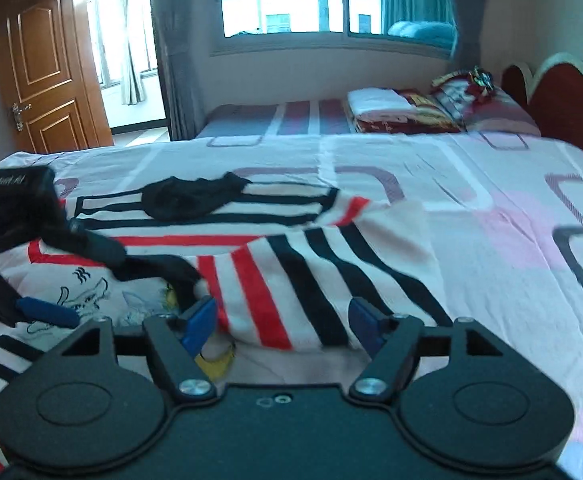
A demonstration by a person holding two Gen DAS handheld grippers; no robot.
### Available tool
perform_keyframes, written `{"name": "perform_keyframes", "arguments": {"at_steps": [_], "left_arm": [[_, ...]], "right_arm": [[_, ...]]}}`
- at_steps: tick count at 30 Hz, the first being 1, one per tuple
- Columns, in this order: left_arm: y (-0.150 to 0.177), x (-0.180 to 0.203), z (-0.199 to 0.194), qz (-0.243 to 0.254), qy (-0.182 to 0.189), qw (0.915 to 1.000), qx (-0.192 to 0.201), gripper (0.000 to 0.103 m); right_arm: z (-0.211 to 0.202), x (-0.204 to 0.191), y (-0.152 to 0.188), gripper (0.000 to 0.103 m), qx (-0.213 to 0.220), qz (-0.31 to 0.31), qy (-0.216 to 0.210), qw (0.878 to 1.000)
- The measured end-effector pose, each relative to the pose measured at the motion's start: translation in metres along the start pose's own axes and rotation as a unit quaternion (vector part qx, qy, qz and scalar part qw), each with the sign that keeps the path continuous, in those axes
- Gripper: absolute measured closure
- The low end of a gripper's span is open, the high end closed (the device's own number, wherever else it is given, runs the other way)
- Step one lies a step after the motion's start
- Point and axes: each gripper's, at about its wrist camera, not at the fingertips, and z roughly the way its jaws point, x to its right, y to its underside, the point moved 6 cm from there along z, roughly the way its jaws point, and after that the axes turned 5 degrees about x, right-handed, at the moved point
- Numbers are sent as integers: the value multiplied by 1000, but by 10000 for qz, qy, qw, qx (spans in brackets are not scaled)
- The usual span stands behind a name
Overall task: Fold small clothes
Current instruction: 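Fold the held sleeve across the sweater body with the right tool while the left tool grasps the other cuff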
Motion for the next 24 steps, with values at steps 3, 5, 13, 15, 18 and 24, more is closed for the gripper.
{"name": "perform_keyframes", "arguments": {"at_steps": [3, 5, 13, 15, 18, 24], "left_arm": [[2, 1, 6, 5, -133, 9999, -31, 0], [4, 1, 12, -104, -21, 9998, -196, 0], [24, -7, 37, -612, 301, 9976, -156, 35], [25, -8, 38, -666, 338, 9972, 49, 35], [21, -3, 34, -426, 306, 9980, 359, 90], [3, 10, 13, -127, 434, 9961, 757, 94]], "right_arm": [[-3, -6, 6, 30, -91, 99, -456, 9989], [-4, -6, 7, 30, -40, 104, -379, 9992], [-11, 30, 11, 28, -49, 441, -144, 9989], [-14, 37, 12, 27, -13, 472, -93, 9988], [-15, 46, 14, 27, -18, 410, 74, 9991], [2, 67, 28, 27, -296, 410, 579, 9970]]}}
